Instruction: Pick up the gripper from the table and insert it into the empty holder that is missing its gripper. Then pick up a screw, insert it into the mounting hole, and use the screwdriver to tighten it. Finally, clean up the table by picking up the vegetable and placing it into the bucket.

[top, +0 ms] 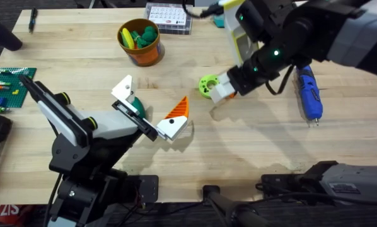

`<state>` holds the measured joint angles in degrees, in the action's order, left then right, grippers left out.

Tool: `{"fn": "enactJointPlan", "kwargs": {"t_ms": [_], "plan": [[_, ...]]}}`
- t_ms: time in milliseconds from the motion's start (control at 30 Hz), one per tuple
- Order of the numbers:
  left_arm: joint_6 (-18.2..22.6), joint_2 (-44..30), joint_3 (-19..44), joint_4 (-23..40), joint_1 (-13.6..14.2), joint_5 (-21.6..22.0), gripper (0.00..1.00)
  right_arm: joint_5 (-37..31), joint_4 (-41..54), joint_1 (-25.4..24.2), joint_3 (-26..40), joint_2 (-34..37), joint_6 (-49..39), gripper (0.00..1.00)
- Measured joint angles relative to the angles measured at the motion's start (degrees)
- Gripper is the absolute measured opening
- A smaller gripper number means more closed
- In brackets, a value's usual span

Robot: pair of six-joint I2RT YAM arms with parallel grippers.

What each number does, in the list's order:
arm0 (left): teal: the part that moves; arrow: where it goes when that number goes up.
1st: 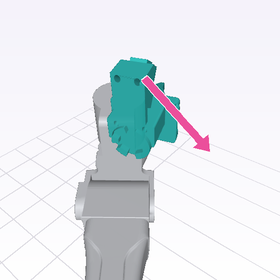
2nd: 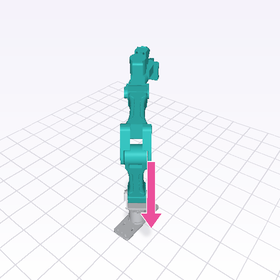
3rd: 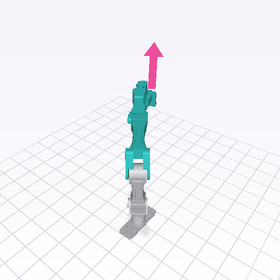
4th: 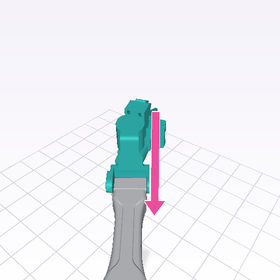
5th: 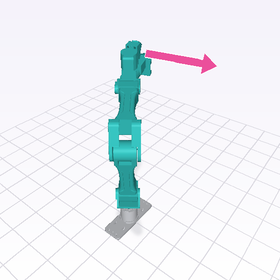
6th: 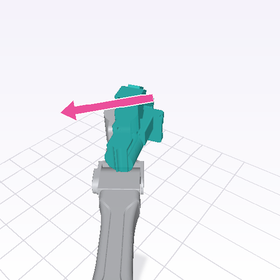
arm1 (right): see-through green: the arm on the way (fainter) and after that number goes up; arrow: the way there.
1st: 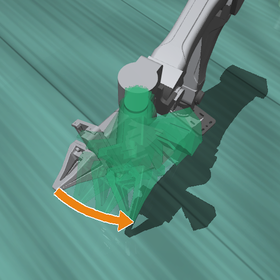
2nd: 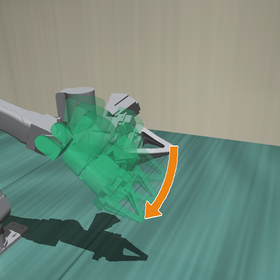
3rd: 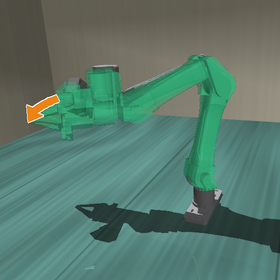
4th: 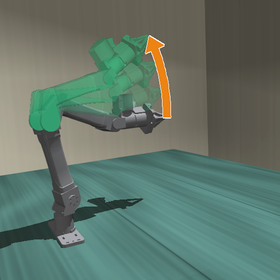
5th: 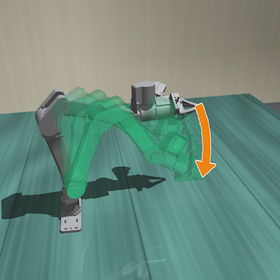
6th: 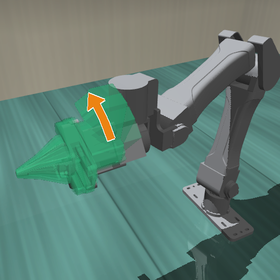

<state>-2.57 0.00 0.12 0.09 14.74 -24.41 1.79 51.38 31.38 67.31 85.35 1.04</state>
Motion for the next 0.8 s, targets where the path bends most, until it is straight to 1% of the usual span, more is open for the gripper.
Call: {"fn": "enactJointPlan", "kwargs": {"t_ms": [67, 300, 433, 567, 800], "plan": [[0.0, 0.0, 0.2, 0.4, 0.0, 0.1, 0.992, -0.3, -0.2, -0.1, 0.7, 0.3, 0.0, 0.952], [0.0, 0.0, 0.2, 0.8, 0.0, 0.2, 0.993, -3.0, 8.7, 0.0, 7.0, 4.3, 0.0, 0.952], [0.0, -0.1, 0.2, 0.8, 0.0, 0.2, 0.993, -4.7, 9.8, -1.1, 9.5, 3.1, 0.0, 0.952], [0.0, -0.1, 0.2, 0.8, 0.0, 0.2, 0.993, -5.5, 10.2, -1.5, 10.3, 1.0, 0.0, 0.952], [0.0, 0.0, 0.2, 0.8, 0.0, 0.2, 0.993, -6.1, 10.6, -1.5, 10.3, 0.8, -0.1, 0.952]]}}
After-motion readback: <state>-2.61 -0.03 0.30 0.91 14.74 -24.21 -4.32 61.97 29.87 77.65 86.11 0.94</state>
